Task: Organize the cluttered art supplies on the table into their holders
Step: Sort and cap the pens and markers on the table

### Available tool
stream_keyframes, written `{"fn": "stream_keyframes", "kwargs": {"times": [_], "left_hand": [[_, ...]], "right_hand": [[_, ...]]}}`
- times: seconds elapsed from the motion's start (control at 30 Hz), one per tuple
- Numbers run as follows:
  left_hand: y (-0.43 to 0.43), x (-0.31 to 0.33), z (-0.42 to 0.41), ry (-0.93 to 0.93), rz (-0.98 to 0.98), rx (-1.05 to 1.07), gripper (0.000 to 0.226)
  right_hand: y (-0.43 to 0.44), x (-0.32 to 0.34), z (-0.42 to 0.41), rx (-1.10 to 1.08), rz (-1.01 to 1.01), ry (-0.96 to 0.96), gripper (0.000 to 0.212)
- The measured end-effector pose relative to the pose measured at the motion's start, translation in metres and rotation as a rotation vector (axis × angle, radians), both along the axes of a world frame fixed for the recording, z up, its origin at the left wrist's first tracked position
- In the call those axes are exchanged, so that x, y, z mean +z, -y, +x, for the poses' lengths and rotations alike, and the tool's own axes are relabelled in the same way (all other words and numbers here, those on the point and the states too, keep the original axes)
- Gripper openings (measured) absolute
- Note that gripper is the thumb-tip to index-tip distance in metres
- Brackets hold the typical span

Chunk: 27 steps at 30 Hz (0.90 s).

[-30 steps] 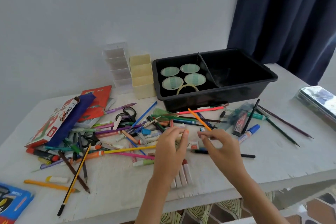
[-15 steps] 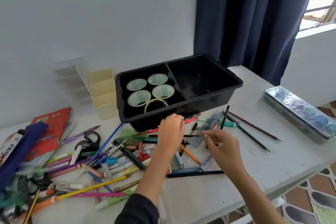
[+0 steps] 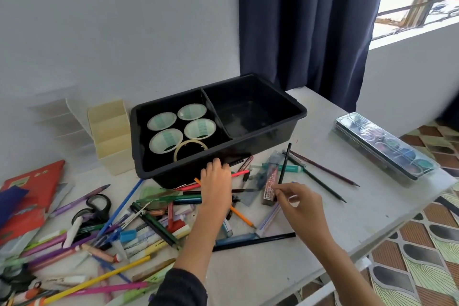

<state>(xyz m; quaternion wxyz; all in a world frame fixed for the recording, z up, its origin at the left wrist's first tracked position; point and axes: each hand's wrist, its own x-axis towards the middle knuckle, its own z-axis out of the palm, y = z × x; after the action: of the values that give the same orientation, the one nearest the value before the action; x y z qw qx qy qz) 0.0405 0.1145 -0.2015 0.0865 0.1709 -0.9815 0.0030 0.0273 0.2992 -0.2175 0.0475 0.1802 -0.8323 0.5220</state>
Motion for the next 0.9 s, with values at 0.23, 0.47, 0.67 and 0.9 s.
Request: {"fn": "stream_keyframes", "kwargs": {"times": [0.23,0.47,0.67,0.9], "left_hand": [[0.0,-0.001,0.005,-0.102,0.123,0.0,0.018],[-0.007,0.0,0.007,-0.159,0.129,-0.128,0.033],[-0.012,0.0,0.008,-0.251,0.315,-0.15,0.024],[-0.009,-0.001,0.016,-0.376,0.531,-0.161,0.007]], "right_hand": [[-0.007,0.0,-0.009,-0.101,-0.014,0.016,0.018],[0.001,0.002,-0.018,-0.128,0.242,-0.223,0.021],[0.028,-0.004,-0.011,0.008,0.582,-0.323,0.032],[0.038,-0.01,0.006,0.119,0.588,-0.342,0.037]]}}
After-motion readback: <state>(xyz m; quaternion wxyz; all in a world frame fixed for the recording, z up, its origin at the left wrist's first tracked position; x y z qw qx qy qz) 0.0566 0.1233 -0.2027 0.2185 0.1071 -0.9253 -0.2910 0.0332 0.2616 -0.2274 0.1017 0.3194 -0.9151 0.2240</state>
